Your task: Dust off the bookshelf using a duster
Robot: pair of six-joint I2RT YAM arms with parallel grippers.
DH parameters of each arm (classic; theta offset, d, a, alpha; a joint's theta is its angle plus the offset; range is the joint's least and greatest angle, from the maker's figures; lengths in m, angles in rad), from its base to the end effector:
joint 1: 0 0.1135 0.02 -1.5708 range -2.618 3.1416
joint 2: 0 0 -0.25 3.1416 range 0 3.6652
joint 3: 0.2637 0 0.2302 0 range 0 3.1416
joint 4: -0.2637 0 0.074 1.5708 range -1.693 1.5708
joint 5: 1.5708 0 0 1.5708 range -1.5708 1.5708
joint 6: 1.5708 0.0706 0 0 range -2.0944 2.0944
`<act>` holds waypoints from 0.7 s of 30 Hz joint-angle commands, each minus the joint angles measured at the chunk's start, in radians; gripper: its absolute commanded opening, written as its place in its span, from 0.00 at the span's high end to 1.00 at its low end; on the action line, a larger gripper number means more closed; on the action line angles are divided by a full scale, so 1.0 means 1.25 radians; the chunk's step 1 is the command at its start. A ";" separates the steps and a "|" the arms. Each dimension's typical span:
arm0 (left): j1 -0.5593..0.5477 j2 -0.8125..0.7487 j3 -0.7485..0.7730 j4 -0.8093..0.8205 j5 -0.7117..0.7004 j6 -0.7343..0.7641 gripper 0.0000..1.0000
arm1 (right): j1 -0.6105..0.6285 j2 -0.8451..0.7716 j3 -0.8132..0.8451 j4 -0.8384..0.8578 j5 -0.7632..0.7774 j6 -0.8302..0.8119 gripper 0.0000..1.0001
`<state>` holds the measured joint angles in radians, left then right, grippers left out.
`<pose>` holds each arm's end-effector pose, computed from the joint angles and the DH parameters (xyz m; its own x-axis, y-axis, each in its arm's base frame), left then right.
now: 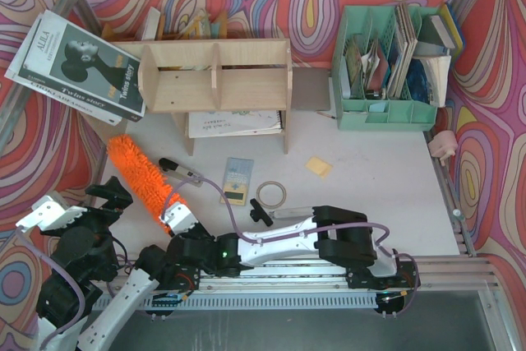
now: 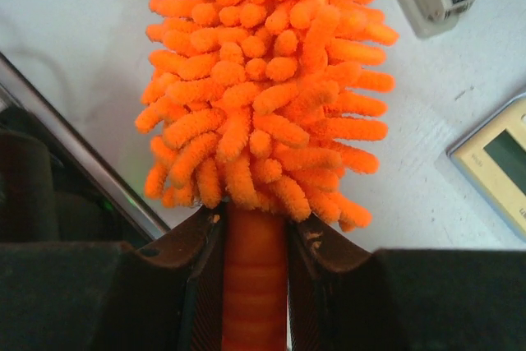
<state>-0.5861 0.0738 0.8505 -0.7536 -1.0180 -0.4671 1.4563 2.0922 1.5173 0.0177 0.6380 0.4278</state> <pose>0.0317 0.0511 0.3331 0.2056 -0.4203 -0.8838 -0.3649 0.8050 -0.4677 0.0960 0.4667 0.1907 -0.3621 -0.2316 -0.9029 -0.6485 0.7584 0.0655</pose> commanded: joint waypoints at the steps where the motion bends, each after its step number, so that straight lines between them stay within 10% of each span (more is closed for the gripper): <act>1: 0.004 -0.005 -0.009 0.010 -0.015 0.009 0.02 | 0.007 -0.020 0.004 -0.016 -0.021 -0.011 1.00; 21: 0.005 -0.008 -0.007 0.003 -0.030 0.006 0.02 | 0.124 -0.450 -0.410 0.027 0.059 -0.185 1.00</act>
<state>-0.5861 0.0738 0.8505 -0.7536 -1.0233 -0.4675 1.5593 1.6218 1.0580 0.0360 0.6254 0.2600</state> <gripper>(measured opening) 0.984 0.328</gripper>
